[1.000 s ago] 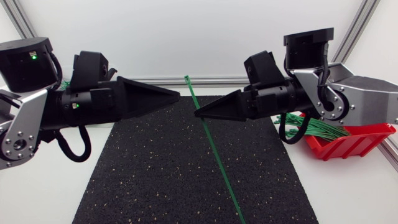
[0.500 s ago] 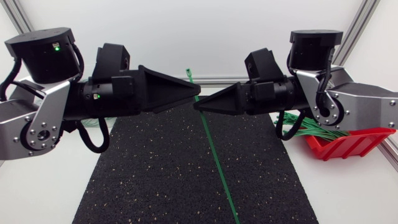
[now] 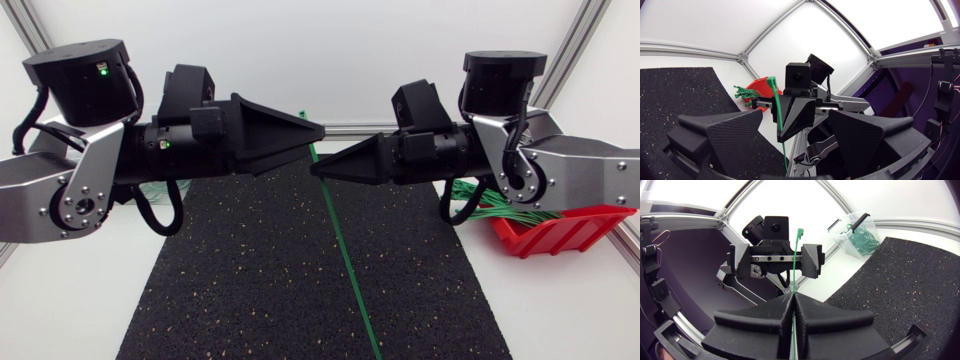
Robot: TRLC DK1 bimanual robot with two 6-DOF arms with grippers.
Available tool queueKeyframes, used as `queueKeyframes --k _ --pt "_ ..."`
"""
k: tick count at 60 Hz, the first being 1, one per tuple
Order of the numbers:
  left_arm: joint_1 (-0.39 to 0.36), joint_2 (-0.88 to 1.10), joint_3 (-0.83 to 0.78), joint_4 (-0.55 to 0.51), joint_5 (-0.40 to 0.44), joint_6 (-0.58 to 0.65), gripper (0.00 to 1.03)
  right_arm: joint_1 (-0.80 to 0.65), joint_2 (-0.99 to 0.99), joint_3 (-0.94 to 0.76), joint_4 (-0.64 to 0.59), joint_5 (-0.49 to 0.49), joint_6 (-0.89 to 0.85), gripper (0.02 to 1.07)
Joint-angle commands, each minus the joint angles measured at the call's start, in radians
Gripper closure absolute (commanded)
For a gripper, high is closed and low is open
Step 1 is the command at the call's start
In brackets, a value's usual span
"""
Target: Take a green cable tie from the red box, thread the tail through the head to close it, then place it in the transparent bin on the left.
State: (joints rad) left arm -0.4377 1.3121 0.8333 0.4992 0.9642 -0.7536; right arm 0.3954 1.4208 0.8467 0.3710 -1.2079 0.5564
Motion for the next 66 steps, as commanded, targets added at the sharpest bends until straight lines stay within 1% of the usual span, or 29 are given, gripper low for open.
queueKeyframes --k 1,4,8,9,16,20,23,28,30,66 --pt "0.013 0.024 0.032 0.022 0.007 -0.032 0.22 -0.006 0.010 -0.032 0.014 -0.004 0.034 1.01" --pt "0.017 0.030 0.032 0.029 0.005 -0.038 0.30 -0.006 0.009 -0.034 0.014 -0.004 0.034 1.01" --pt "0.019 0.030 0.032 0.038 0.002 -0.046 0.32 -0.006 0.007 -0.038 0.019 -0.004 0.036 1.01" --pt "0.019 0.030 0.032 0.039 -0.001 -0.046 0.33 -0.004 0.006 -0.038 0.020 -0.004 0.036 1.01" --pt "0.021 0.030 0.033 0.056 -0.016 -0.050 0.53 -0.006 0.001 -0.047 0.026 -0.004 0.039 1.01" --pt "0.021 0.032 0.032 0.059 -0.021 -0.056 0.58 -0.006 -0.005 -0.049 0.028 -0.004 0.039 1.01" --pt "0.019 0.032 0.032 0.059 -0.024 -0.058 0.64 -0.006 -0.006 -0.052 0.028 -0.004 0.039 1.01" --pt "0.019 0.035 0.030 0.059 -0.036 -0.058 0.81 -0.006 -0.010 -0.052 0.031 -0.004 0.039 1.01" --pt "0.019 0.035 0.030 0.059 -0.038 -0.058 0.83 -0.007 -0.010 -0.052 0.031 -0.004 0.039 1.01" --pt "0.016 0.047 0.027 0.059 -0.039 -0.067 0.84 -0.021 -0.033 -0.058 0.042 0.001 0.042 1.01"
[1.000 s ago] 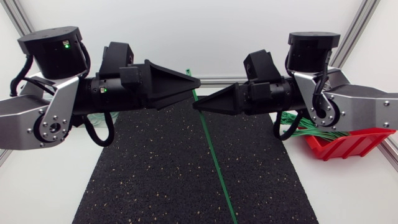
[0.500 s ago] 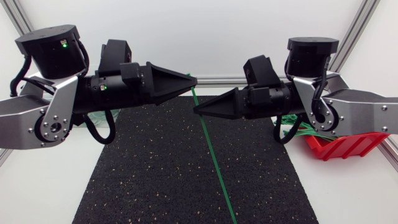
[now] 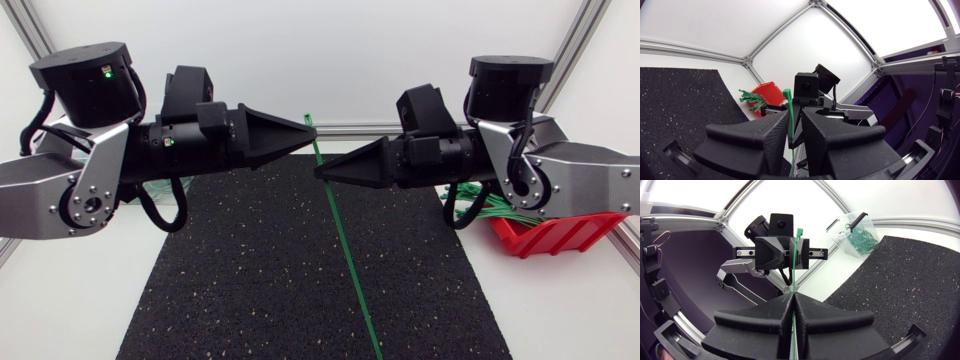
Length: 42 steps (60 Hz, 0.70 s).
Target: Take a green cable tie from the red box, thread the tail through the head to close it, then place it in the transparent bin on the left.
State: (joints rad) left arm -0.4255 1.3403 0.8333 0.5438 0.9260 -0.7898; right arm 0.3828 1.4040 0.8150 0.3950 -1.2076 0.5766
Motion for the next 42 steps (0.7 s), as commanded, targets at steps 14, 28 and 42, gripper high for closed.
queueKeyframes --k 14,28,42 --pt "0.004 0.022 0.029 0.015 -0.007 -0.035 0.99 -0.002 -0.019 -0.028 0.018 0.000 0.022 1.01" --pt "-0.001 0.016 0.024 0.015 -0.009 -0.042 0.99 0.041 -0.007 -0.034 0.019 0.006 0.014 1.01" --pt "-0.004 0.010 0.024 0.015 -0.015 -0.048 0.99 0.048 0.000 -0.031 0.019 0.010 0.012 1.01"
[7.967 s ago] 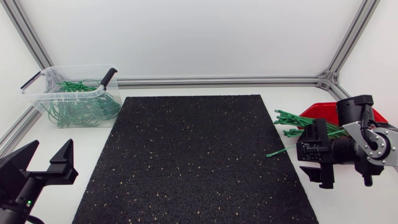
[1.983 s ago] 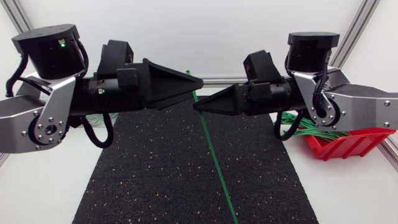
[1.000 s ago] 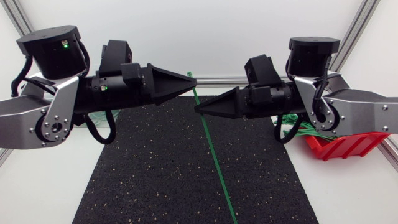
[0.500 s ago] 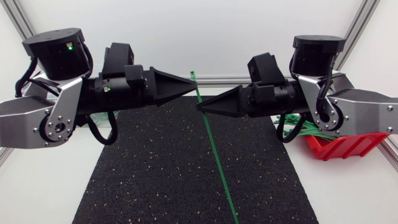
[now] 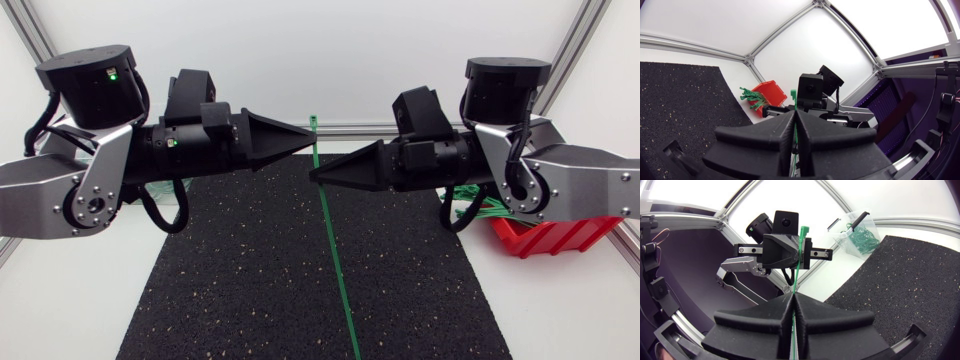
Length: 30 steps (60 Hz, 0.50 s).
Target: Take a green cable tie from the red box, thread the tail through the head to close it, then place it in the transparent bin on the left.
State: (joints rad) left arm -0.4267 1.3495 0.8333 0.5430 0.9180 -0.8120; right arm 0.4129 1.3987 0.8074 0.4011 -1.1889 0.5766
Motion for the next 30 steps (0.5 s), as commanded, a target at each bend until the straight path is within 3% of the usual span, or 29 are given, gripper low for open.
queueKeyframes --k 1,6,12,15,18,22,27,28,30 --pt "-0.003 0.000 0.024 0.015 -0.007 -0.026 0.99 0.018 0.003 -0.024 0.013 -0.009 0.012 1.01" --pt "0.003 -0.004 0.026 0.009 -0.008 -0.029 0.99 0.009 0.002 -0.024 0.013 -0.009 0.000 1.00" --pt "0.031 -0.020 0.027 -0.002 -0.005 -0.036 0.99 0.006 -0.010 -0.028 0.010 -0.011 -0.026 0.84" --pt "0.049 -0.029 0.023 -0.003 0.007 -0.032 0.99 0.006 -0.012 -0.030 0.010 -0.011 -0.044 0.82" --pt "0.077 -0.032 0.021 -0.003 0.035 -0.032 0.99 0.006 -0.012 -0.028 0.007 -0.011 -0.064 0.80" --pt "0.108 -0.038 0.015 -0.003 0.074 -0.024 0.99 0.004 -0.007 -0.025 0.002 -0.011 -0.077 0.70" --pt "0.154 -0.039 0.007 -0.006 0.128 -0.012 0.99 0.004 0.011 -0.011 -0.041 -0.017 -0.139 0.70" --pt "0.161 -0.039 0.006 -0.006 0.136 -0.010 0.99 0.004 0.014 -0.008 -0.058 -0.017 -0.167 0.67" --pt "0.174 -0.038 0.000 -0.008 0.145 -0.003 0.99 0.007 0.017 0.001 -0.108 -0.015 -0.228 0.48"
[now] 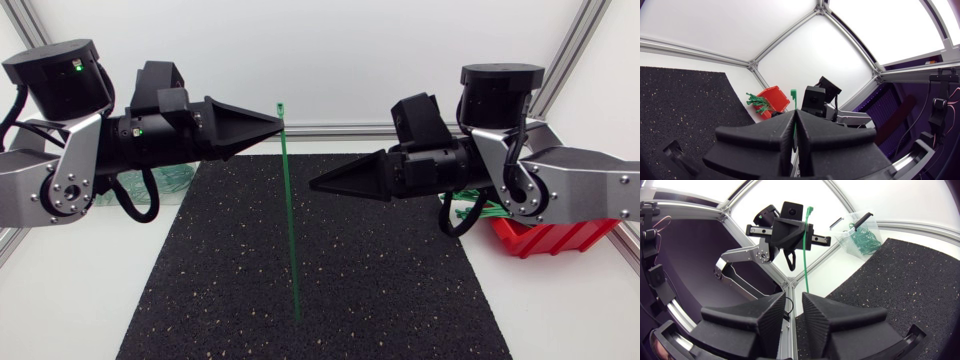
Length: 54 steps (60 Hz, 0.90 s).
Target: Take a green cable tie from the red box, thread the tail through the head to close it, then place it in the transparent bin on the left.
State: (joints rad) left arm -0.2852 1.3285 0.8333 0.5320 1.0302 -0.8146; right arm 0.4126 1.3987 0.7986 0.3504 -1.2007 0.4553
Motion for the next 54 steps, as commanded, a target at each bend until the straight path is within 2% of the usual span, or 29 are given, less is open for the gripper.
queueKeyframes --k 1,3,9,19,28,35,40,48,51,54 --pt "0.038 -0.017 -0.003 0.003 0.039 0.005 0.99 0.009 0.017 0.016 -0.083 -0.003 -0.141 0.35" --pt "0.047 -0.017 -0.013 0.003 0.053 0.015 0.99 0.012 0.019 0.030 -0.157 0.001 -0.224 0.03" --pt "0.070 -0.017 -0.037 0.000 0.073 0.057 0.99 0.017 0.026 0.070 -0.346 0.062 -0.449 0.06" --pt "0.098 -0.008 -0.063 -0.010 0.093 0.129 0.99 -0.001 0.072 0.105 -0.404 0.067 -0.619 0.06" --pt "0.113 -0.009 -0.072 -0.061 0.093 0.218 0.99 0.005 0.082 0.163 -0.616 0.118 -0.856 0.06" --pt "0.141 -0.012 -0.068 -0.115 0.100 0.279 0.99 0.023 0.079 0.160 -0.642 0.277 -0.957 0.06" --pt "0.164 -0.002 -0.062 -0.122 0.126 0.284 0.99 0.060 0.080 0.162 -0.703 0.464 -1.072 0.06" --pt "0.192 0.032 -0.036 -0.162 0.197 0.282 0.99 0.092 0.091 0.195 -0.760 0.526 -1.073 0.06" --pt "0.198 0.055 -0.022 -0.181 0.225 0.281 0.99 0.115 0.102 0.209 -0.774 0.586 -1.075 0.05" --pt "0.201 0.080 -0.010 -0.202 0.251 0.279 0.99 0.141 0.086 0.182 -0.728 0.650 -1.101 0.05"
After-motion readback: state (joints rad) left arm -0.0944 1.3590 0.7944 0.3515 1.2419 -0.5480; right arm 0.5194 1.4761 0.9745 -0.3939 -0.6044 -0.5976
